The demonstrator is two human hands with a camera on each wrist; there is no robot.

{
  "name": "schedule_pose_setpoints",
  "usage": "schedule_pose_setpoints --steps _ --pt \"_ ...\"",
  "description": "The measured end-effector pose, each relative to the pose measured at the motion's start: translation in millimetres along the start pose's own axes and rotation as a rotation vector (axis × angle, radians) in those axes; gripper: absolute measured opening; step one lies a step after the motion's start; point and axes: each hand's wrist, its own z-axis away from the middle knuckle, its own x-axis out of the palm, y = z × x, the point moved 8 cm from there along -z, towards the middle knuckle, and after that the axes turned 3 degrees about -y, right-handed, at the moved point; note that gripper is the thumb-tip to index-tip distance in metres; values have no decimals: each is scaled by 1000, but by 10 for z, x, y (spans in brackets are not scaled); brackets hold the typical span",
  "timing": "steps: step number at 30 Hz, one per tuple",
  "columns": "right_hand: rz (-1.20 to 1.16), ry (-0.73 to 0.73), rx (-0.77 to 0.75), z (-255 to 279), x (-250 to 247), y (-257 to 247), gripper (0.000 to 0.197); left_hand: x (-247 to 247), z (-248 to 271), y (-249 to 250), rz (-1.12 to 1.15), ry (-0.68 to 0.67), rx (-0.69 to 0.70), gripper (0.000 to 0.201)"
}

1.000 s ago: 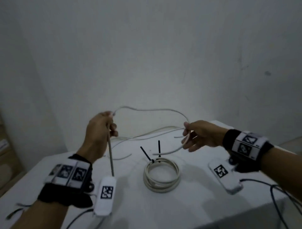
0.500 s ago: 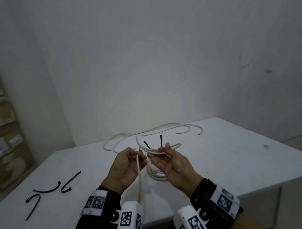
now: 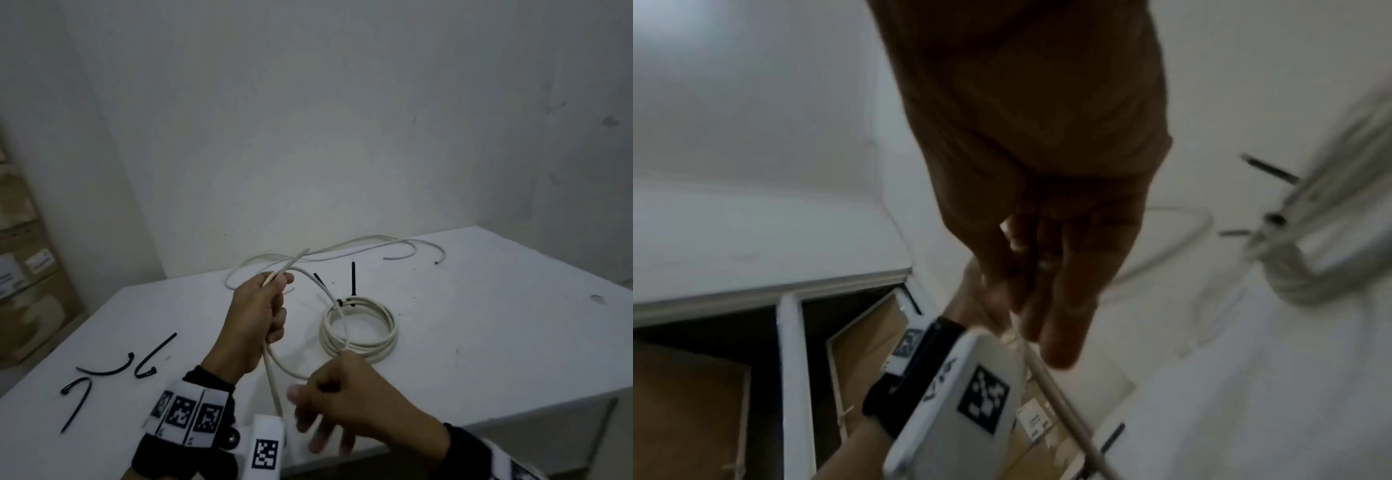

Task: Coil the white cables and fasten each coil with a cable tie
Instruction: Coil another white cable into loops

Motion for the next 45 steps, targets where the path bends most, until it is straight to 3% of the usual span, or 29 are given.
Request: schedule_pose_setpoints --steps 1,4,6,9,11,18,21,24,28,30,34,36,38,42,45 --pt "146 106 -100 40 -135 -134 34 -22 -17 42 -39 -37 12 19" --pt "403 605 -487 247 -679 -667 24 -38 -24 139 -109 -148 43 29" --pt "521 697 -589 217 -882 -888 26 -23 -19 194 -136 -192 58 36" --pt "711 534 -461 -143 -946 -927 41 33 -10 273 -158 -249 86 39" --pt "793 439 -389 -350 -901 -885 42 59 -3 340 -157 -271 119 37" --pt "986 341 -352 -637 -817 -810 33 -91 6 447 -154 -234 201 39" --pt "663 360 -286 -679 -922 -614 32 -217 14 495 -132 -195 232 34" --pt "270 480 -238 -667 -1148 -382 30 -358 42 480 -3 -169 194 33" --pt "-116 367 -225 -688 -1063 -191 29 -437 118 359 54 -144 168 33" --pt "-224 388 -233 -708 -1014 -165 27 -443 139 282 -11 -143 186 31" --pt "-21 516 -315 -730 -1101 -271 26 -469 146 137 -88 -214 80 16" --pt "131 490 -362 -722 -1087 -380 25 -483 116 125 -196 -234 10 40" --pt "237 451 -387 -725 -1039 -466 23 -470 41 220 -331 -192 20 49" --pt "329 490 -416 -737 -1021 -576 23 -263 -20 386 -542 -164 65 15" --pt "336 580 -428 -696 -1137 -622 25 -191 50 304 -535 -189 36 27"
